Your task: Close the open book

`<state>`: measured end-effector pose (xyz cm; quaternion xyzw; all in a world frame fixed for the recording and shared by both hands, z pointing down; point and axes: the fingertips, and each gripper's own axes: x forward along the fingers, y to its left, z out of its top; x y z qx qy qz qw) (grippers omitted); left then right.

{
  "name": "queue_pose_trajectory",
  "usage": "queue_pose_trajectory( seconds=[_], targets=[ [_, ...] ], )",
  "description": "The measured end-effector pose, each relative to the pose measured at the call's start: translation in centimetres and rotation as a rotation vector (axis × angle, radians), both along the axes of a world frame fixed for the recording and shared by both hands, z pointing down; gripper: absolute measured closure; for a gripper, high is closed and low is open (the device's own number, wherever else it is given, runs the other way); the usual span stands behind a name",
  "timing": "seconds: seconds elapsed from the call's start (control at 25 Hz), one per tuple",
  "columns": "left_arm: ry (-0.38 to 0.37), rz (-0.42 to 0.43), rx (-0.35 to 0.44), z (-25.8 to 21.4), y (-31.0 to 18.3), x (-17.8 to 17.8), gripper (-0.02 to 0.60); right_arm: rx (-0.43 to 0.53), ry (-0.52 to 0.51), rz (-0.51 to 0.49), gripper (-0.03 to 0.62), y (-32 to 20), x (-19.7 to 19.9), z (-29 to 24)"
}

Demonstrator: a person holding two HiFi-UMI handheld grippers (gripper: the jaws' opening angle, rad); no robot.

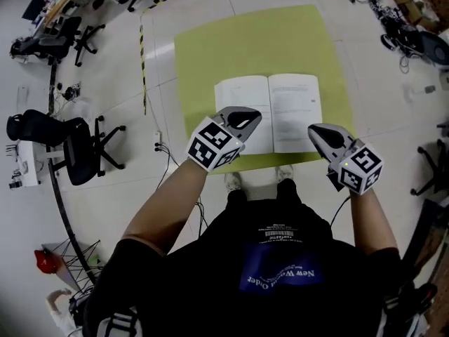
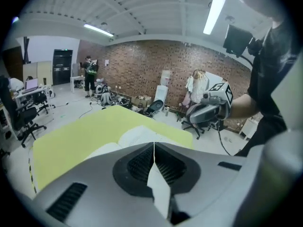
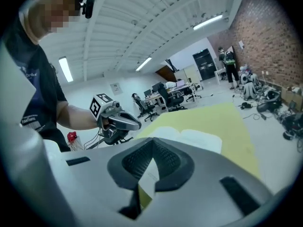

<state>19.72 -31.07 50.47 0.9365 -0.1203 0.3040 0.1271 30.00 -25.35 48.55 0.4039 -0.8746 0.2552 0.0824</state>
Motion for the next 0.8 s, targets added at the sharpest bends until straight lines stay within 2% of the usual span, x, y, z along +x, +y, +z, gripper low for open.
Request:
queue_pose_trajectory(
  seconds=[0.16, 0.32, 0.4, 0.48, 0.56, 0.64, 0.72, 0.8],
  targets=[
    [-0.089, 0.097, 0.013, 4.4, -1.3, 1.0, 0.574, -0.065, 0.03, 0.108, 0.608, -0.7, 2.0, 2.8],
    [-0.182, 0.1, -0.027, 8.4, -2.0, 0.6, 0.574, -0.115, 0.033, 0.196, 0.608, -1.6, 4.2, 5.5],
    [-0.192, 0.089, -0.045, 9.7, -2.2, 0.3, 0.574, -0.141, 0.017, 0.246, 0.608, -2.0, 5.5, 6.8],
    [-0.167, 0.062, -0.084, 10.2, -2.4, 0.0, 0.574, -0.182, -0.019, 0.272, 0.608, -2.1, 6.4, 8.0],
    [-0.14, 0.045, -0.129, 10.4, -2.4, -0.2, 0.574, -0.23, -0.067, 0.272, 0.507, -1.9, 6.9, 9.0],
    [-0.134, 0.046, -0.152, 10.8, -2.5, -0.5, 0.574, -0.267, -0.108, 0.272, 0.448, -1.8, 7.4, 9.8],
    [-0.149, 0.052, -0.158, 11.2, -2.4, -0.8, 0.574, -0.29, -0.132, 0.273, 0.405, -1.9, 8.0, 10.3],
    [-0.167, 0.05, -0.155, 11.6, -2.3, -1.1, 0.574, -0.297, -0.134, 0.27, 0.399, -2.0, 8.3, 10.5]
  ],
)
